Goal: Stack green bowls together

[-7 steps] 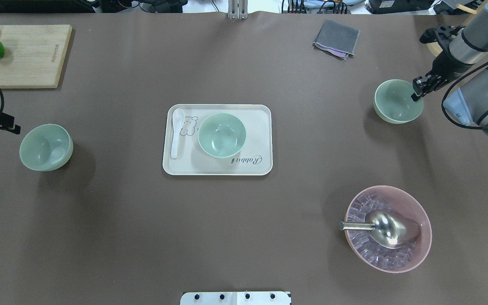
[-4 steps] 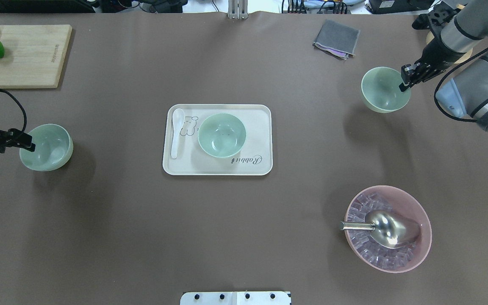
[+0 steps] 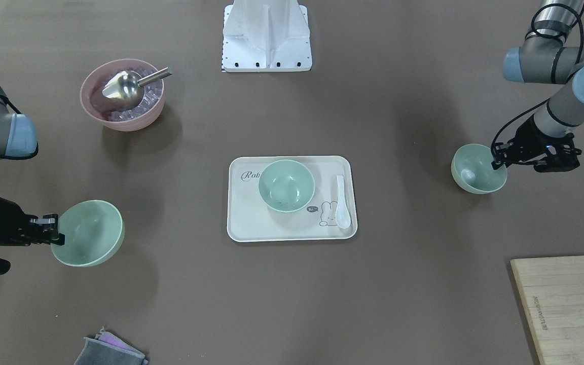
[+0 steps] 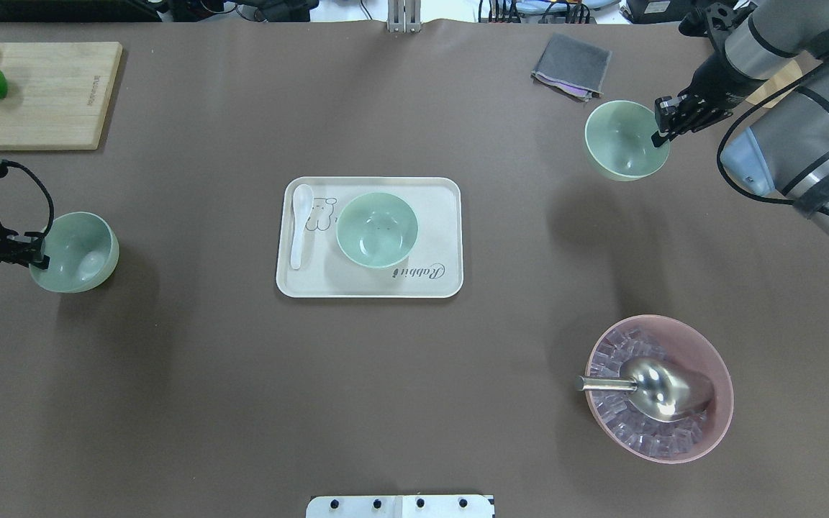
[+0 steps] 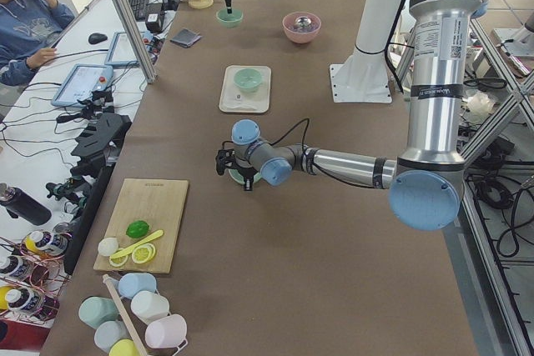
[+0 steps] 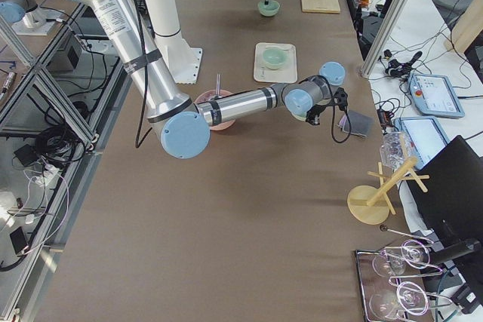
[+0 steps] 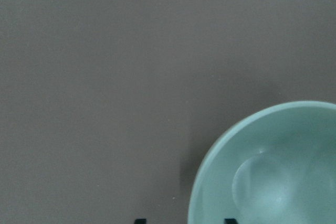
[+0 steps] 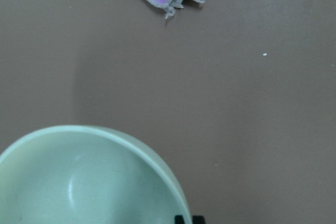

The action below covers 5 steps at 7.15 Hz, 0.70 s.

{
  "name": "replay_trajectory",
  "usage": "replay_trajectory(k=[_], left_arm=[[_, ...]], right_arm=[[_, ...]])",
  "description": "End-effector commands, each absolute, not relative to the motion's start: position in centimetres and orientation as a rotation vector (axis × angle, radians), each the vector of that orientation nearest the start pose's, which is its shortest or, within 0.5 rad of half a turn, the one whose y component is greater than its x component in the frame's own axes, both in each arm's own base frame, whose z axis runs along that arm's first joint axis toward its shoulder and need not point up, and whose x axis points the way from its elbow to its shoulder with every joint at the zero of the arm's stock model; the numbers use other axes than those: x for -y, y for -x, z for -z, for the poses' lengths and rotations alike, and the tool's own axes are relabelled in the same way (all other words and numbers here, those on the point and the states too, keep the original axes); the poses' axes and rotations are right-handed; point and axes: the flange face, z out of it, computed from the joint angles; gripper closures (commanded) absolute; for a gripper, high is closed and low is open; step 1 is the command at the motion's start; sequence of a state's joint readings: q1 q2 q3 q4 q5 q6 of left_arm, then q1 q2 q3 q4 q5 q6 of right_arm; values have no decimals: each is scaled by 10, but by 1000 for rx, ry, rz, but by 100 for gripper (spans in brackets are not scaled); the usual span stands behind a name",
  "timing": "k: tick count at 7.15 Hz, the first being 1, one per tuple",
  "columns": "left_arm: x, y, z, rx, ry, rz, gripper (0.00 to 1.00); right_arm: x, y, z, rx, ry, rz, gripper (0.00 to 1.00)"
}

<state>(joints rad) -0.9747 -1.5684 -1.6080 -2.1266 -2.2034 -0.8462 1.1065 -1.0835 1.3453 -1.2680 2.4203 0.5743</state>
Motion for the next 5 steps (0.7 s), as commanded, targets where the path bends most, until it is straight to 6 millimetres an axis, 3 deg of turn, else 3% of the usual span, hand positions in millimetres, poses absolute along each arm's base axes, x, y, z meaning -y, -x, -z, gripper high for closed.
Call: replay_trajectory(k=[1, 3, 5], left_arm=[[472, -232, -575, -857, -25, 36, 100], [472, -240, -542, -949, 6, -13, 100], [487, -244, -497, -1001, -5, -20, 100]], right_arm=[[639, 272, -414, 999, -43, 109, 100], [616, 299, -372, 1034, -16, 54, 100], [596, 338, -321, 1065, 15, -11, 100]])
